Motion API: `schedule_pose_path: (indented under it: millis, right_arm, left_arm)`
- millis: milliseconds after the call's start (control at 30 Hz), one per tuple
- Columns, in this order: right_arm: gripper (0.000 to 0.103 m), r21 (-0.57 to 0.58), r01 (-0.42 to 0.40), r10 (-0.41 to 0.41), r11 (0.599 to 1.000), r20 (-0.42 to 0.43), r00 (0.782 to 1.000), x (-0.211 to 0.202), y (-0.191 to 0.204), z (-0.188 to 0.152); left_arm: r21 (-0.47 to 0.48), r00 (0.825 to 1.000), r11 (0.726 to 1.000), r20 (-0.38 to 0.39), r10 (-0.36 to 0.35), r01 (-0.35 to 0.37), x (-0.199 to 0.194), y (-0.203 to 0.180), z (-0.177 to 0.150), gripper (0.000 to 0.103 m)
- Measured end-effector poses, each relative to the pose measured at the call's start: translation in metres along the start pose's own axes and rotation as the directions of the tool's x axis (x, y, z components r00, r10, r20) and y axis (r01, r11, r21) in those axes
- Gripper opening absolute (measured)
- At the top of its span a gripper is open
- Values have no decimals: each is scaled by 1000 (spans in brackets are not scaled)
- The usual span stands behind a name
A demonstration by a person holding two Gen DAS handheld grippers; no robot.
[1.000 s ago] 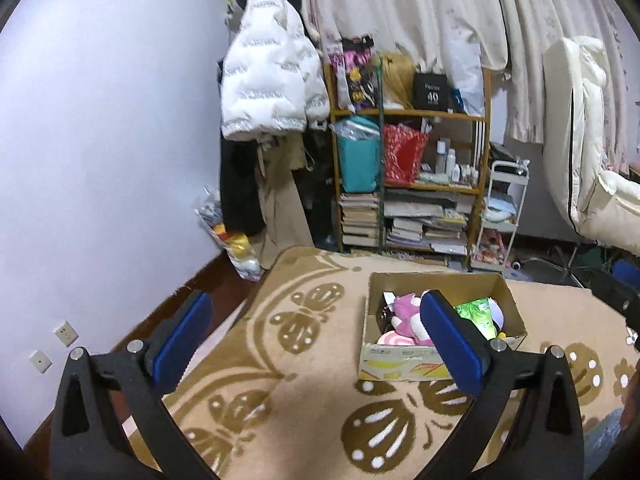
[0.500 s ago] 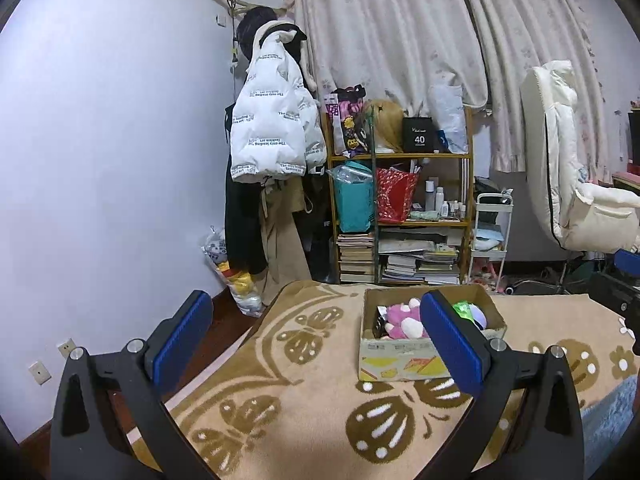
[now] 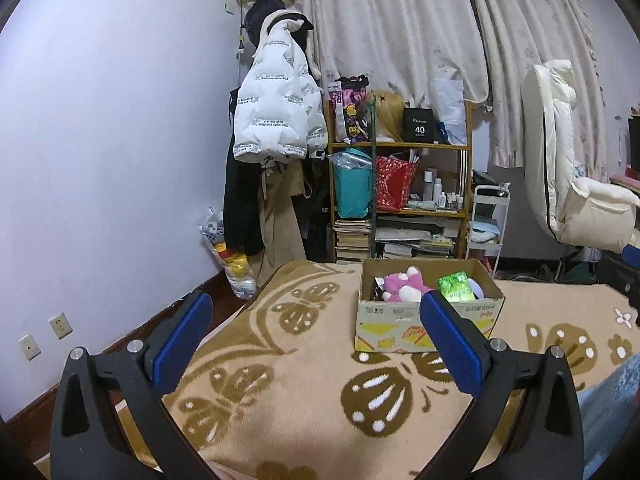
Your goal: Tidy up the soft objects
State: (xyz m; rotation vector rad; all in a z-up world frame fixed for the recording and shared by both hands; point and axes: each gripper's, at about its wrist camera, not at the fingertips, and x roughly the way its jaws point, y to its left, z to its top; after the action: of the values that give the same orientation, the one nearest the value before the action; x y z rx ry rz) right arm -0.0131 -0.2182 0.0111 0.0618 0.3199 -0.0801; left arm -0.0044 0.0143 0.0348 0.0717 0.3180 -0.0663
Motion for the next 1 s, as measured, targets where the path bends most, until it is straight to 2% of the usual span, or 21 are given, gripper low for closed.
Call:
schedule_pose_path:
  millis: [200, 300, 567, 1000]
  right_arm:
    - [103, 2, 14, -14, 1000, -28, 1000, 8, -6, -11]
    - [103, 14, 20, -20, 1000, -42, 999, 12, -10, -14]
    - [103, 38, 32, -30, 999, -57, 998, 19, -17, -17]
    - [103, 41, 32, -30, 999, -58, 998, 20, -19, -18]
  left_arm:
    - [23, 999, 1000, -33, 4, -3, 8, -3, -17, 102]
    - [1, 999, 1000, -43, -20, 20, 11, 0, -20, 102]
    - [-16, 998, 1000, -64, -16, 15, 17, 3, -25, 102]
    - [35, 997, 999, -65, -39, 42, 15, -9, -28, 102]
